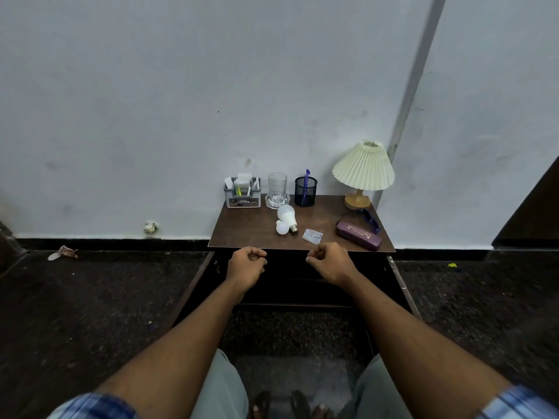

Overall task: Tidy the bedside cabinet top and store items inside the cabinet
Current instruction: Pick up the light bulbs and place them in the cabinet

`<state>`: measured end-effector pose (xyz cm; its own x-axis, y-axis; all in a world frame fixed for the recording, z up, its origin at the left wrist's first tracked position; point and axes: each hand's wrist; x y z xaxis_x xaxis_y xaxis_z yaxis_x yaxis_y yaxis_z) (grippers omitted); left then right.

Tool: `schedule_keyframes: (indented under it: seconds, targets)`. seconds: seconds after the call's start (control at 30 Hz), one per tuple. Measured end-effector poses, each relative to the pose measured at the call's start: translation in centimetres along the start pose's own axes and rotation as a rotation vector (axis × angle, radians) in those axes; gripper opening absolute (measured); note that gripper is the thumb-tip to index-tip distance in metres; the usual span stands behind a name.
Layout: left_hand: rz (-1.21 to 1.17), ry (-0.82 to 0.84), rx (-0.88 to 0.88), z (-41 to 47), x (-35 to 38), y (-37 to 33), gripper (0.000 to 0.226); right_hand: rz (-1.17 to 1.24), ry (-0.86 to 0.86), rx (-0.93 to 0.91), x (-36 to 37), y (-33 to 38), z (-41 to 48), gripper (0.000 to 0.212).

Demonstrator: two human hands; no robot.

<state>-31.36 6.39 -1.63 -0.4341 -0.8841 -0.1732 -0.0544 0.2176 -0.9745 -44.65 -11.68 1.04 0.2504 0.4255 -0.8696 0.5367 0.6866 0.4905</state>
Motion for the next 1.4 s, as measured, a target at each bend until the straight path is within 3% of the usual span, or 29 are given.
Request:
schedule_keyframes:
  seconds: [0.2,0.43,0.77,1.1,1.3,1.4]
  targets:
    - [-0.088,-0.03,-0.008,4.5,2.0,1.1,0.011,0.075,-0.069,-0.015,2.4,0.5,4.0,0.011]
    - [-0.176,-0.075,0.015,11.5,5.4,1.8,0.014,0.161,-0.205,-0.007,6.4,0.8,10.6,0.035]
    - [-0.15,0.0,-0.098,22.6,9.6,3.4,0.051,0.019,-0.283,-0.147,11.9,1.5,17.3,0.056]
    - [-0.289,-0.039,-0.098,22.6,10.2,2.6,0.039,-0.066,-0.352,-0.195,12.8,1.5,18.3,0.041]
    - [-0.497,-0.094,-0.182,19.8,8.5,2.1,0.028,0.077,-0.355,-0.276,11.6,1.7,16.1,0.035]
    - [-0.638,-0.122,-0.192,17.2,7.3,1.4,0.009,0.214,-0.362,-0.28,10.8,1.9,14.7,0.038]
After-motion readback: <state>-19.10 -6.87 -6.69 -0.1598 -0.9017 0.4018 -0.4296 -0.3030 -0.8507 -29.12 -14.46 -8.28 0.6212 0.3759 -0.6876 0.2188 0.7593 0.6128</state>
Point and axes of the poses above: each hand's wrist, its own z-axis towards the middle knuckle, its own x-axis out of the palm, y = z × x, and after that the axes turned 12 degrees about -z, right-handed
